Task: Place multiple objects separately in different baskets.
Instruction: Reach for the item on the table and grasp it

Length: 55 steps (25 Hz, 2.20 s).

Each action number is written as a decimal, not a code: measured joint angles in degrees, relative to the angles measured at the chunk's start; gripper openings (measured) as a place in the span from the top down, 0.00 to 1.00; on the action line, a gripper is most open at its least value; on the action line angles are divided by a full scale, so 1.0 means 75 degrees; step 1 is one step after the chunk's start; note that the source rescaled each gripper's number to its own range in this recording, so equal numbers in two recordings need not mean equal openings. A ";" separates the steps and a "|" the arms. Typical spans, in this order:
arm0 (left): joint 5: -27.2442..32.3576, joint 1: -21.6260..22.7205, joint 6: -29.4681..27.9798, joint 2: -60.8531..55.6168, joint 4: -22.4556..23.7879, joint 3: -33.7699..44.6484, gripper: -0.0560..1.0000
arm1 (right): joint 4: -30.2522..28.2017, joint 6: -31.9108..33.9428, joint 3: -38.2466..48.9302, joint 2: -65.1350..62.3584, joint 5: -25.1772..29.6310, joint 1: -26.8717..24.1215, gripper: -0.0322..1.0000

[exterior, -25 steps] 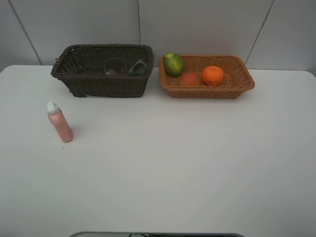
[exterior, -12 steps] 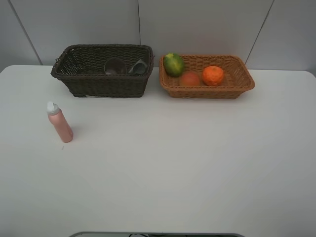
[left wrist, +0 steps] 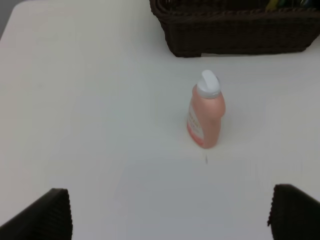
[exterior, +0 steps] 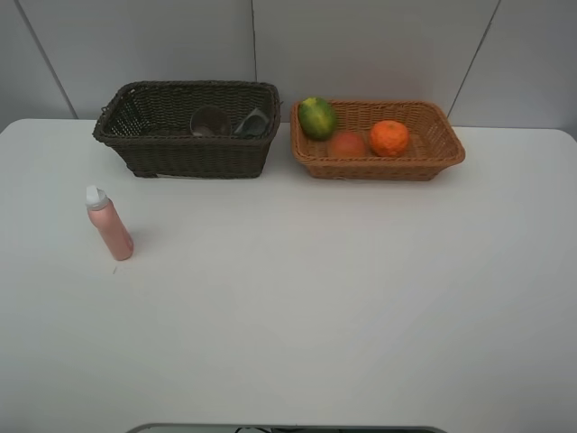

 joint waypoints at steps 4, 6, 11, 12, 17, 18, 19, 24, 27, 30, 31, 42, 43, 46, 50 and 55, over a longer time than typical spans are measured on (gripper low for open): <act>-0.0886 -0.0228 0.0119 0.1589 -0.0028 -0.0561 0.00 | 0.0000 0.0000 0.0000 0.0000 0.0000 0.0000 0.09; -0.1316 -0.0262 0.0153 0.2842 -0.0073 -0.1113 0.00 | 0.0000 0.0000 0.0000 0.0000 0.0000 0.0000 0.09; -0.1408 -0.0262 0.0153 0.5099 -0.0192 -0.2086 0.00 | 0.0000 0.0000 0.0000 0.0000 0.0000 0.0000 0.09; -0.1332 -0.0262 0.0146 0.5470 -0.0313 -0.2290 0.00 | 0.0000 0.0000 0.0000 0.0000 0.0000 0.0000 0.09; -0.1091 -0.0262 -0.0119 0.7272 -0.0706 -0.2796 0.00 | 0.0000 0.0000 0.0000 0.0000 0.0000 0.0000 0.09; -0.1100 -0.0262 -0.0201 0.7519 -0.0734 -0.2804 0.00 | 0.0000 0.0000 0.0000 0.0000 0.0000 0.0000 0.09; -0.1122 -0.0262 -0.0249 0.7693 -0.0742 -0.2804 0.00 | 0.0000 0.0000 0.0000 0.0000 0.0000 0.0000 0.09; -0.1394 -0.0262 -0.0693 0.8417 -0.0775 -0.2804 0.00 | 0.0000 0.0000 0.0000 0.0000 0.0000 0.0000 0.09; -0.1411 -0.0262 -0.0939 0.8829 -0.0775 -0.2810 0.00 | 0.0000 0.0000 0.0000 0.0000 0.0000 0.0000 0.09; -0.1411 -0.0262 -0.1367 0.9335 -0.0775 -0.2810 0.00 | 0.0000 0.0000 0.0000 0.0000 0.0000 0.0000 0.09; -0.1418 -0.0262 -0.1469 0.9518 -0.0775 -0.2810 0.00 | 0.0000 0.0000 0.0000 0.0000 0.0000 0.0000 0.09; -0.2212 -0.0887 -0.2065 1.0459 -0.0722 -0.2866 0.00 | 0.0000 0.0000 0.0000 0.0000 0.0000 0.0000 0.09; -0.2212 -0.0886 -0.2153 1.0552 -0.0722 -0.2885 0.00 | 0.0000 0.0000 0.0000 0.0000 0.0000 0.0000 0.09; -0.2227 -0.0922 -0.2420 1.0831 -0.0640 -0.2917 0.00 | 0.0007 0.0000 0.0000 0.0000 0.0000 0.0000 0.09; -0.2367 -0.1197 -0.2698 1.1214 -0.0436 -0.2960 0.00 | 0.0007 0.0000 0.0000 0.0000 0.0000 0.0000 0.09; -0.2422 -0.1250 -0.3048 1.1590 -0.0261 -0.2960 0.00 | 0.0007 0.0000 0.0000 0.0000 0.0000 0.0000 0.09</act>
